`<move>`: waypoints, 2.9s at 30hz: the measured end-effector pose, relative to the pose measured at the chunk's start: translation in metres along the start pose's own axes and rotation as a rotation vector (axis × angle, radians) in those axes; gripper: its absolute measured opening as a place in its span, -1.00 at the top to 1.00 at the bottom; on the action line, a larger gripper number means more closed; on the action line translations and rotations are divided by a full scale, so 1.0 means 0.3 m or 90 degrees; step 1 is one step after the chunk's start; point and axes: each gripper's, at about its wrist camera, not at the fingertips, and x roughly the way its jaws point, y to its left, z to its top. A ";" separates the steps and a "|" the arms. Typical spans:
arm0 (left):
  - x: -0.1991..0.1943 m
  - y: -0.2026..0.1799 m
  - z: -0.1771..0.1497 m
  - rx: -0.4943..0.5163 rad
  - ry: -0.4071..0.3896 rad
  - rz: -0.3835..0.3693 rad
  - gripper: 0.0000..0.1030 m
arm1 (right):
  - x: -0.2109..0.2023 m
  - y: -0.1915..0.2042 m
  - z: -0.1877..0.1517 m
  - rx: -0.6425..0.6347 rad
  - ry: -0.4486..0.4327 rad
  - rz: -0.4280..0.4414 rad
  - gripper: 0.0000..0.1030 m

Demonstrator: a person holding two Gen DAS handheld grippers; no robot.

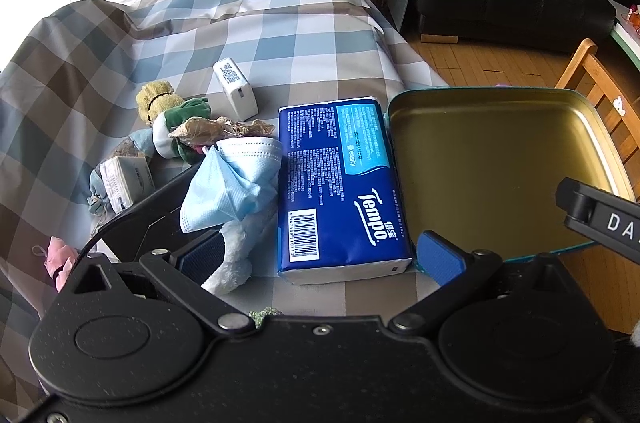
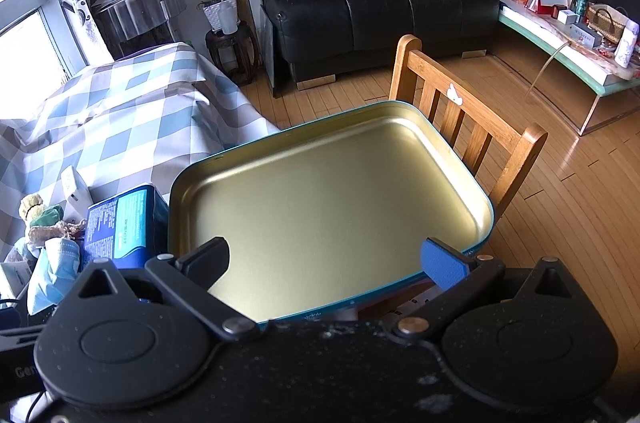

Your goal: Organize soft objects

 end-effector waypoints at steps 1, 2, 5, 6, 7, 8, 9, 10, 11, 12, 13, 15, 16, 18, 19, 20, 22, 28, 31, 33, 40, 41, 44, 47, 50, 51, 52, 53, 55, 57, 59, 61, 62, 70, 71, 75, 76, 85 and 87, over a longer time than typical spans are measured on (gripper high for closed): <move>0.000 -0.001 0.001 0.000 0.000 0.000 -0.93 | 0.000 0.000 0.000 0.000 0.000 0.000 -1.00; -0.001 -0.001 0.002 0.000 0.000 0.000 -0.93 | 0.000 0.000 -0.001 -0.001 0.001 -0.001 -1.00; 0.000 -0.001 0.002 -0.001 0.001 0.000 -0.93 | 0.000 0.003 -0.001 -0.002 0.003 -0.002 -1.00; 0.000 -0.001 0.002 -0.001 0.001 0.000 -0.93 | 0.000 0.004 0.000 -0.003 0.003 -0.002 -1.00; 0.000 -0.001 0.001 0.000 0.001 0.001 -0.93 | 0.000 0.004 0.000 -0.002 0.003 -0.002 -1.00; 0.000 -0.001 0.001 0.000 0.001 0.001 -0.93 | 0.000 0.003 -0.001 -0.002 0.003 -0.002 -1.00; 0.000 -0.003 0.000 0.000 0.001 0.001 -0.93 | 0.000 0.004 -0.001 -0.002 0.003 -0.002 -1.00; 0.001 -0.004 -0.001 0.001 0.002 0.001 -0.93 | 0.000 0.003 -0.001 -0.003 0.003 -0.002 -1.00; 0.001 -0.003 -0.002 0.001 0.002 0.001 -0.93 | 0.000 0.004 -0.001 -0.003 0.003 -0.002 -1.00; 0.002 -0.003 -0.003 0.001 0.002 0.001 -0.93 | 0.000 0.004 -0.001 -0.003 0.003 -0.002 -1.00; 0.002 -0.004 -0.003 0.002 0.003 0.000 -0.93 | -0.001 0.004 -0.001 -0.003 0.003 -0.002 -1.00; 0.004 -0.007 -0.004 0.004 0.005 -0.001 -0.93 | 0.000 0.005 -0.001 -0.003 0.003 -0.002 -1.00; 0.005 -0.008 -0.004 0.004 0.006 -0.001 -0.93 | 0.000 0.005 -0.001 -0.003 0.004 -0.003 -1.00; 0.006 -0.009 -0.007 0.004 0.007 -0.001 -0.93 | 0.000 0.005 -0.001 -0.003 0.004 -0.003 -1.00; 0.006 -0.009 -0.006 0.004 0.006 -0.001 -0.93 | 0.000 0.005 -0.001 -0.003 0.004 -0.003 -1.00; 0.006 -0.009 -0.006 0.004 0.006 -0.001 -0.93 | 0.000 0.005 -0.001 -0.003 0.004 -0.003 -1.00; 0.008 -0.011 -0.007 0.004 0.008 -0.002 -0.93 | 0.000 0.006 -0.001 -0.003 0.003 -0.003 -1.00; 0.010 -0.012 -0.007 0.005 0.009 0.000 -0.93 | 0.000 0.007 0.000 -0.003 0.004 -0.003 -1.00; 0.010 -0.012 -0.006 0.006 0.011 -0.001 -0.93 | 0.002 0.007 -0.005 -0.003 0.004 -0.003 -1.00; 0.010 -0.013 -0.006 0.007 0.011 0.000 -0.93 | 0.003 0.008 -0.008 -0.004 0.004 -0.003 -1.00; 0.011 -0.014 -0.002 0.007 0.011 0.001 -0.93 | 0.003 0.007 -0.012 -0.005 0.006 -0.004 -1.00; 0.011 -0.013 -0.001 0.007 0.010 0.001 -0.93 | 0.003 0.008 -0.011 -0.005 0.006 -0.004 -1.00; 0.007 -0.010 0.003 0.007 0.004 0.005 -0.93 | 0.003 0.008 -0.010 -0.005 0.006 -0.005 -1.00; -0.006 -0.004 0.010 0.006 -0.010 0.006 -0.93 | 0.000 0.008 -0.010 -0.005 0.002 -0.001 -1.00; -0.030 0.014 0.028 0.003 -0.030 0.004 -0.93 | -0.012 0.007 -0.007 -0.004 -0.013 0.007 -1.00; -0.042 0.023 0.036 0.000 -0.040 0.005 -0.93 | -0.016 0.008 -0.005 -0.004 -0.018 0.009 -1.00; -0.056 0.035 0.046 -0.004 -0.050 0.005 -0.93 | -0.021 0.006 -0.005 -0.002 -0.024 0.011 -0.99; -0.070 0.050 0.059 -0.011 -0.061 0.006 -0.93 | -0.028 0.007 -0.002 -0.002 -0.031 0.012 -1.00; -0.104 0.089 0.087 -0.026 -0.085 0.011 -0.93 | -0.047 0.008 0.001 -0.001 -0.054 0.011 -0.99; -0.141 0.137 0.117 -0.045 -0.107 0.019 -0.93 | -0.070 0.011 0.005 -0.002 -0.084 0.005 -0.99; -0.182 0.189 0.144 -0.067 -0.130 0.027 -0.93 | -0.101 0.015 0.007 -0.006 -0.121 0.010 -0.99; -0.222 0.243 0.163 -0.085 -0.152 0.037 -0.93 | -0.132 0.018 0.003 -0.011 -0.158 0.020 -0.99; -0.242 0.269 0.169 -0.092 -0.162 0.043 -0.93 | -0.145 0.019 -0.001 -0.013 -0.172 0.026 -0.99; -0.308 0.480 0.154 -0.149 -0.179 0.093 -0.93 | -0.205 0.072 -0.021 -0.063 -0.205 0.084 -0.99; -0.314 0.505 0.142 -0.154 -0.181 0.105 -0.93 | -0.209 0.085 -0.027 -0.077 -0.206 0.090 -0.99; -0.309 0.589 0.098 -0.173 -0.167 0.156 -0.93 | -0.223 0.141 -0.065 -0.127 -0.205 0.111 -0.99; -0.304 0.608 0.087 -0.174 -0.158 0.162 -0.93 | -0.226 0.154 -0.075 -0.139 -0.201 0.119 -0.99; -0.181 0.759 -0.011 -0.240 -0.055 0.173 -0.90 | -0.248 0.267 -0.160 -0.238 -0.160 0.173 -0.99; -0.142 0.783 -0.032 -0.261 -0.025 0.171 -0.84 | -0.255 0.283 -0.174 -0.262 -0.162 0.171 -0.99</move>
